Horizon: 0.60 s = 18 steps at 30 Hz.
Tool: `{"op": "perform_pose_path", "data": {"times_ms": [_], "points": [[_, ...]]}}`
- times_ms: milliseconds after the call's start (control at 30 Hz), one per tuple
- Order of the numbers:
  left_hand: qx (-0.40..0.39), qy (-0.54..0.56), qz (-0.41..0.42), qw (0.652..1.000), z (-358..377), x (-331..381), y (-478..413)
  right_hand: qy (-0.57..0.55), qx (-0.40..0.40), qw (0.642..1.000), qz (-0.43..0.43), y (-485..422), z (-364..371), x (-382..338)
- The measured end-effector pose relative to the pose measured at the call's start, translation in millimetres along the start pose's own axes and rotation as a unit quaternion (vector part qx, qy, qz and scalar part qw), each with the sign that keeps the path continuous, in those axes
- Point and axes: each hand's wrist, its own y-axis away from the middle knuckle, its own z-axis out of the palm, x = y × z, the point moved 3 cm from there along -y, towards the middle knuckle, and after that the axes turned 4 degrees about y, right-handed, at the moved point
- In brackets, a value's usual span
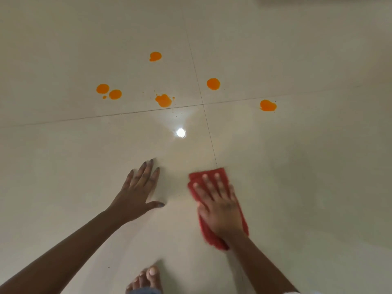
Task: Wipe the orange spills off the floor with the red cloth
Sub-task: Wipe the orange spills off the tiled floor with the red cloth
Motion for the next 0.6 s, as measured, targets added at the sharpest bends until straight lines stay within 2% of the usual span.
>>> {"op": "perform_pose_path", "data": {"times_ms": [100,167,200,267,333,400,500,600], "points": [[0.017,0.001,0.003,1.0,2.7,1.8,1.4,0.021,0.02,0.992,0.119,-31.5,-15.5,53.5],[0.026,-0.003,0.005,1.0,6.3,2.7,3.6,0.0,0.005,0.982,0.187,-67.7,-18.3,53.4],[0.03,-0.003,0.006,1.0,7.7,2.9,5.0,0.0,-0.005,0.983,0.184,-77.1,-16.7,37.2],[0.035,0.017,0.002,0.999,9.9,3.5,8.9,0.01,0.014,0.996,0.091,-63.4,-7.7,-12.9],[0.039,0.024,-0.004,0.999,10.6,2.9,10.6,0.013,-0.001,1.0,-0.022,-14.4,4.1,-47.0],[0.038,0.014,-0.008,0.999,9.8,2.7,11.2,0.001,-0.008,0.999,-0.054,25.4,9.3,-35.0],[0.037,0.013,-0.013,0.999,8.4,0.8,13.7,0.002,0.009,0.999,0.031,25.8,-1.6,23.9],[0.036,0.015,-0.026,0.999,7.7,-9.3,18.9,0.003,0.02,0.989,0.146,-36.5,-17.4,54.6]]}}
